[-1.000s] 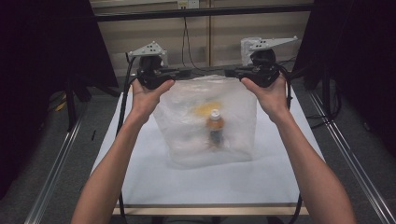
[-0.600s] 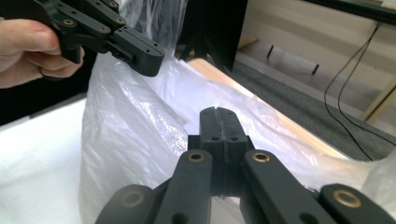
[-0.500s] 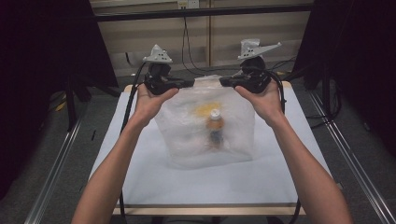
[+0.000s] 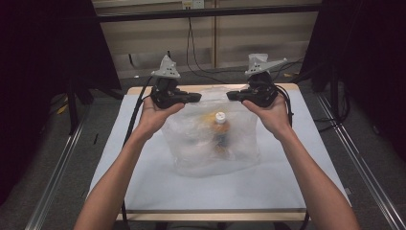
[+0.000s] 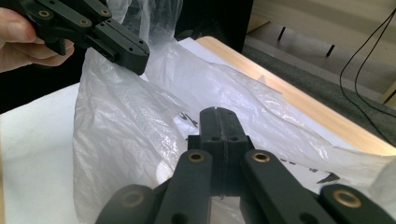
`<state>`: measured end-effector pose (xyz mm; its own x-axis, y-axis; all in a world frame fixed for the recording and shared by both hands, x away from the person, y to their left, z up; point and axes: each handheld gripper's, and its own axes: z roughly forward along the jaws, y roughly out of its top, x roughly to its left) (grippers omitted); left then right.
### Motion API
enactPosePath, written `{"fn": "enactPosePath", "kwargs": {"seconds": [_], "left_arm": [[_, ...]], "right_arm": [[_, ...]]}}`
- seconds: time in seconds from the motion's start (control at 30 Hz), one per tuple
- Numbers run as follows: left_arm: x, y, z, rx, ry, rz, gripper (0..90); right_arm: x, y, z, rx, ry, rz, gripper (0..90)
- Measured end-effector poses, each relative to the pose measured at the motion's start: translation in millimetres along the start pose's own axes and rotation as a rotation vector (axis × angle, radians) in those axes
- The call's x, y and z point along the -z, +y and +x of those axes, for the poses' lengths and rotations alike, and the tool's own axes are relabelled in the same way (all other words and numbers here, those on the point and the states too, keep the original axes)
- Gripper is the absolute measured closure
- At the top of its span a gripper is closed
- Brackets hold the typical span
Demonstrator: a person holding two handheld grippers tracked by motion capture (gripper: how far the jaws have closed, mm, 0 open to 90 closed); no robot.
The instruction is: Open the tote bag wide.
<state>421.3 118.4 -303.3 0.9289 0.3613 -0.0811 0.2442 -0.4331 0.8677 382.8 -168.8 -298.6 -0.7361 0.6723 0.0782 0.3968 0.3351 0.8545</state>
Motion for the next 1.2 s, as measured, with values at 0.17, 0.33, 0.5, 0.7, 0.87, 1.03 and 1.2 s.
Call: {"fn": "enactPosePath", "kwargs": {"seconds": [0.17, 0.33, 0.5, 0.7, 0.87, 1.03, 1.2], "left_arm": [[-4.6, -3.2, -5.6, -0.011, -0.022, 0.021, 90.0], [-9.4, -5.8, -12.9, -0.032, -0.039, 0.038, 90.0], [-15.2, -15.6, -13.3, -0.015, -0.050, 0.049, 90.0], [-18.2, -27.9, -12.2, 0.000, -0.069, 0.037, 90.0], [-22.7, -39.5, -12.4, 0.015, -0.077, 0.040, 90.0], [-26.4, -48.1, -11.9, 0.022, -0.072, 0.055, 90.0], [-29.9, -53.0, -15.6, 0.022, -0.080, 0.045, 90.0]], "right_arm": [[-0.7, -9.0, -1.6, -0.005, 0.016, -0.002, 90.0], [-0.7, -17.6, -1.4, -0.004, 0.037, 0.009, 90.0], [-0.8, -22.8, 1.6, 0.009, 0.054, 0.027, 90.0], [-3.7, -32.9, 2.4, 0.004, 0.073, 0.021, 90.0], [-7.6, -42.3, 1.7, -0.013, 0.080, 0.003, 90.0], [-9.8, -48.8, 0.7, -0.024, 0.073, 0.008, 90.0], [-12.9, -61.8, 0.3, -0.029, 0.078, 0.008, 90.0]]}}
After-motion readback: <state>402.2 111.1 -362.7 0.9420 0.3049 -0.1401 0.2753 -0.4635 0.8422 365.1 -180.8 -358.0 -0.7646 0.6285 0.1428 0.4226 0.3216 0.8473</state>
